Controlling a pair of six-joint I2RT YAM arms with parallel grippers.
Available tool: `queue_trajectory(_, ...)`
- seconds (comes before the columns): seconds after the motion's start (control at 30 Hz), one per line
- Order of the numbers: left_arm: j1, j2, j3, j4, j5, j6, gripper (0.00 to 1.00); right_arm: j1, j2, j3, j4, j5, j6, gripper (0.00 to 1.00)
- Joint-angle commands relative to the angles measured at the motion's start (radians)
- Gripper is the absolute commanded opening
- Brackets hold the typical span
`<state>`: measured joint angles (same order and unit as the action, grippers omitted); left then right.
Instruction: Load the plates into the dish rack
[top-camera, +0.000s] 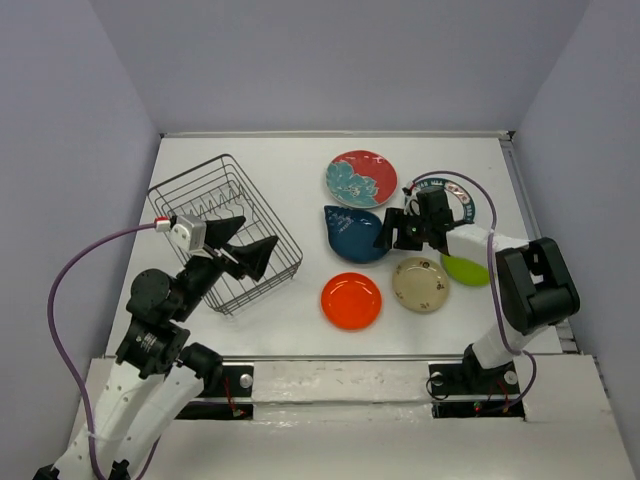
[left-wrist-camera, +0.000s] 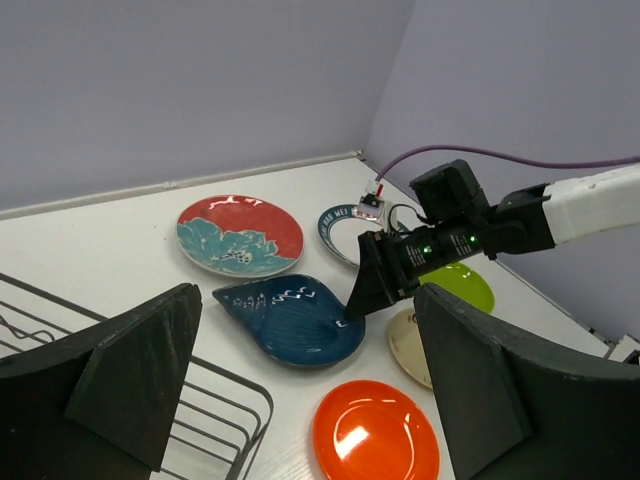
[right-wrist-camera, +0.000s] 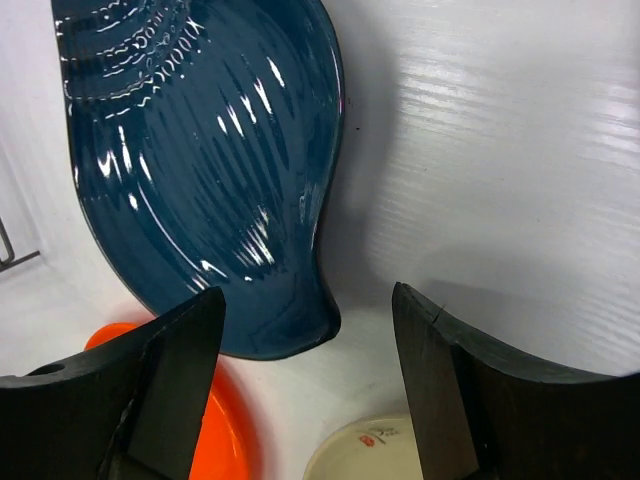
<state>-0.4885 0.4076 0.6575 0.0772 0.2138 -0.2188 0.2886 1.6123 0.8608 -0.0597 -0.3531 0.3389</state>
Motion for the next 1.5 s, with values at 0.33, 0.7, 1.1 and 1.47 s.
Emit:
queue_trajectory(0.33, 0.008, 0.059, 0.043, -0.008, -0.105, -0.048, 0.99, 0.003, 0.187, 0.101, 0.162, -0.032, -0.014, 0.42)
queue_trajectory(0.7, 0.013, 0.06, 0.048, -0.03, -0.148, -0.063, 0.99, 0.003, -0.035, 0.053, 0.123, 0.101, -0.037, 0.07)
queue_trajectory(1.1, 0.056, 0.115, 0.076, -0.06, -0.142, -0.128, 0.99, 0.329, -0.259, 0.323, -0.014, 0.521, -0.12, 0.07)
queue_trajectory(1.47, 0.102, 0.077, 0.152, -0.126, -0.465, -0.163, 0.82, 0.619, 0.136, 0.869, 0.014, 1.011, -0.198, 0.07)
